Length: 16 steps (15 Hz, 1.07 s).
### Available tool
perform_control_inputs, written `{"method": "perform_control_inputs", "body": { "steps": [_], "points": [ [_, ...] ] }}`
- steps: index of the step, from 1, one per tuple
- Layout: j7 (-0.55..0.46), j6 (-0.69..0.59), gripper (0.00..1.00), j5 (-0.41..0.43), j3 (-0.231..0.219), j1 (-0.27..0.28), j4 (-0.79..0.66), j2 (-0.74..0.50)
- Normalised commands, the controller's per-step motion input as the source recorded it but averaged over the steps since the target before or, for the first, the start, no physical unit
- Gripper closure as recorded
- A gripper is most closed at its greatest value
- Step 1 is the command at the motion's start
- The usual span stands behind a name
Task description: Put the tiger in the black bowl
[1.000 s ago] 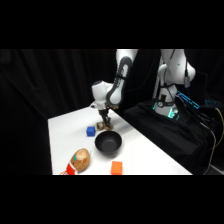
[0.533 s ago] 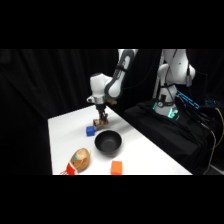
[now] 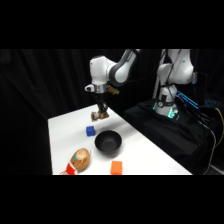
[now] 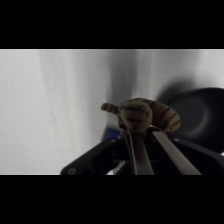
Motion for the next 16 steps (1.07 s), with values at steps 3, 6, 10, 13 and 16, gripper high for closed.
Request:
{"method": "perform_control_inputs", "body": {
  "steps": [3, 6, 10, 13, 16],
  "points": [
    [0.23, -0.11, 0.95, -0.114, 0.071, 0.238, -0.17, -0.33],
    [0.23, -0.06, 0.95, -0.098, 0.103, 0.213, -0.11, -0.2],
    [0.2, 0.03, 0.95, -0.105, 0.097, 0.167, -0.05, -0.06],
    [0.12, 0.16, 0.95, -0.13, 0.053, 0.095, 0.0, 0.08],
    [-0.02, 0.29, 0.95, -0.08, 0.02, 0.022, 0.02, 0.21]
  ]
}}
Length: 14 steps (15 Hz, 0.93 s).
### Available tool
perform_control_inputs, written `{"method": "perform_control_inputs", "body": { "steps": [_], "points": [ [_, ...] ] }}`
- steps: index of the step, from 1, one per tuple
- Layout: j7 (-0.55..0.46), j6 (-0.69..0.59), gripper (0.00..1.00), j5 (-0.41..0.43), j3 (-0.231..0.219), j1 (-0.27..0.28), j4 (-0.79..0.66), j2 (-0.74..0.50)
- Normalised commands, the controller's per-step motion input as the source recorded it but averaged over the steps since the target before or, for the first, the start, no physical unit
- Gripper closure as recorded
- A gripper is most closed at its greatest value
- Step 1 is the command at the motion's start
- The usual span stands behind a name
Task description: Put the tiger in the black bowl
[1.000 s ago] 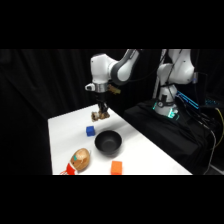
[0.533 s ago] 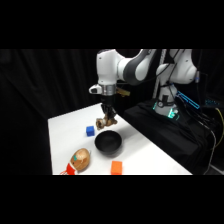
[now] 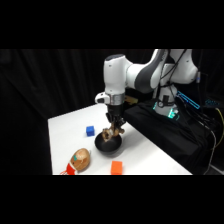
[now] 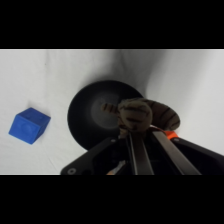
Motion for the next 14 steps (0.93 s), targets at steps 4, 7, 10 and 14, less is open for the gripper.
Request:
{"method": "perform_control_inputs", "body": {
  "steps": [4, 7, 10, 14],
  "points": [
    [-0.11, 0.29, 0.88, -0.024, 0.022, -0.026, 0.05, 0.25],
    [-0.14, 0.2, 0.54, -0.011, 0.03, -0.064, 0.1, 0.22],
    [-0.1, 0.12, 0.3, -0.087, -0.016, -0.075, 0.15, 0.12],
    [-0.03, -0.06, 0.01, -0.143, -0.048, -0.047, 0.13, -0.11]
  ]
}}
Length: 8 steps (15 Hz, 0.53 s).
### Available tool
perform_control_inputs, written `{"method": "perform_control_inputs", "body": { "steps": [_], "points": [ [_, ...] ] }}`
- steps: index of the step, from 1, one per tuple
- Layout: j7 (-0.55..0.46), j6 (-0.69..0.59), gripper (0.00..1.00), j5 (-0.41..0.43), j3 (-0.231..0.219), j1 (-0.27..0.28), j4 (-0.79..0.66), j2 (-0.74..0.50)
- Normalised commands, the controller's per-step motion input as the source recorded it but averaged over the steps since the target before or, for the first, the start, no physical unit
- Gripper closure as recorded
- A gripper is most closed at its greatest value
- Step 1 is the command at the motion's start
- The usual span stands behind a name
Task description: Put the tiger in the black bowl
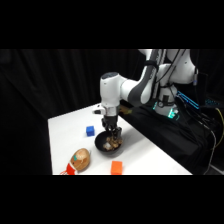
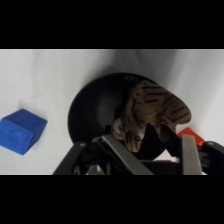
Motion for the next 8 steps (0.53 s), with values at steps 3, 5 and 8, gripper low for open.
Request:
{"method": "perform_control_inputs", "body": {
  "steps": [3, 5, 8],
  "points": [
    [0.0, -0.26, 0.0, -0.1, -0.012, -0.029, 0.08, -0.32],
    [0.03, -0.38, 0.0, -0.083, -0.001, -0.013, 0.06, -0.38],
    [0.11, -0.41, 0.0, -0.14, -0.02, 0.01, 0.05, -0.36]
  ]
}}
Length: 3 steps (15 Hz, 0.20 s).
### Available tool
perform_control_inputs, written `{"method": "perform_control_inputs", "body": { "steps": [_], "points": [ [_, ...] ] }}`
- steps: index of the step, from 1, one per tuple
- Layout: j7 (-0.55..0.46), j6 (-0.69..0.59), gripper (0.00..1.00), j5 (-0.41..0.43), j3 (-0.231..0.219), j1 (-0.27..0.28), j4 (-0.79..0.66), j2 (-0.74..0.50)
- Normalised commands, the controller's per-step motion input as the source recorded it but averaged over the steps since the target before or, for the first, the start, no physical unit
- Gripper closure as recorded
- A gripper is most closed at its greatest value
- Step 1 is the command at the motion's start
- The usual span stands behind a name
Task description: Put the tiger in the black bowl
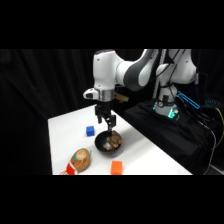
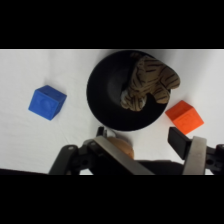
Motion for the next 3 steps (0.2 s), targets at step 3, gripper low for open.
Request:
{"method": "perform_control_inputs", "body": {
  "steps": [3],
  "points": [
    [0.15, -0.35, 0.0, -0.148, -0.023, 0.007, 0.05, -0.26]
  ]
}}
